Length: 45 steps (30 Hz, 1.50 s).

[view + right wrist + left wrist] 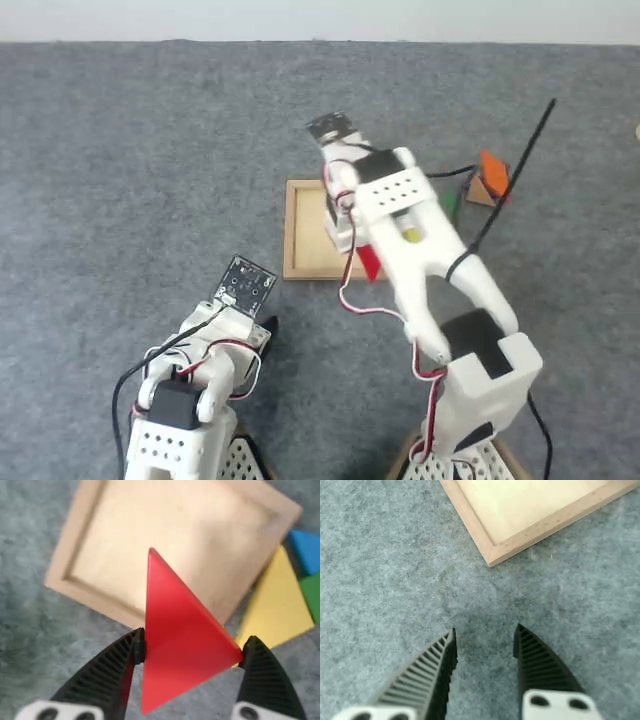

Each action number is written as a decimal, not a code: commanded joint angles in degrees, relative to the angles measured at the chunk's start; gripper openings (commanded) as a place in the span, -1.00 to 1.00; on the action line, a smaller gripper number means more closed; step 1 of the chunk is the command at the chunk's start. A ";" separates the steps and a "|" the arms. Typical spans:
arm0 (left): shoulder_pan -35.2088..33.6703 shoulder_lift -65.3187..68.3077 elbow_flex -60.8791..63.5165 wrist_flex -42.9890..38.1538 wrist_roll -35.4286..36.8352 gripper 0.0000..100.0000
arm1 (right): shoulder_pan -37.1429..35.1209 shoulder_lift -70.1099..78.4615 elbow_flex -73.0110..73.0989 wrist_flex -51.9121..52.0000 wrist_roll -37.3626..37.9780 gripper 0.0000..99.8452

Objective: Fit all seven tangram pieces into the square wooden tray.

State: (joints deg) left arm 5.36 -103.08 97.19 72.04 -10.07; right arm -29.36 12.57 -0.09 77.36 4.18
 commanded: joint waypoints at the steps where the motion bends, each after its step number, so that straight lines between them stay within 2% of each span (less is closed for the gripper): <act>1: 0.35 -1.14 -0.75 0.35 0.44 -0.63 | -1.36 -3.38 -3.69 -2.68 -0.35 -0.43; 7: 0.35 -1.14 -0.75 0.35 0.44 -0.63 | -1.27 -2.86 -3.69 -6.11 3.78 -0.43; 11: 0.35 -1.14 -0.75 0.35 0.44 -0.63 | -1.27 1.45 -6.86 -7.16 1.76 -0.43; 16: 0.35 -1.14 -0.75 0.35 0.44 -0.63 | -1.27 11.12 -16.53 -6.73 -3.69 -0.43; 21: 0.35 -1.14 -0.75 0.35 0.44 -0.63 | -1.71 18.86 -23.21 -6.73 -14.33 -0.43; 28: 0.35 -1.14 -0.75 0.35 0.44 -0.63 | -3.74 20.09 -25.41 -7.16 -23.65 -0.43; 33: 0.35 -1.14 -0.75 0.35 0.44 -0.63 | -8.31 20.97 -25.32 -7.34 -22.59 -0.42; 36: 0.35 -1.14 -0.75 0.35 0.44 -0.63 | -8.48 21.32 -25.41 -7.34 -22.24 -0.42; 41: 0.35 -1.14 -0.75 0.35 0.44 -0.63 | -8.48 21.85 -25.23 -7.16 -21.27 -0.25; 45: 0.35 -1.14 -0.75 0.35 0.44 -0.63 | -8.40 21.58 -25.32 -7.25 -19.16 -0.23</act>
State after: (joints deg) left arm 5.36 -103.08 97.19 72.04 -10.07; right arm -37.54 35.87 -22.24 70.86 -16.92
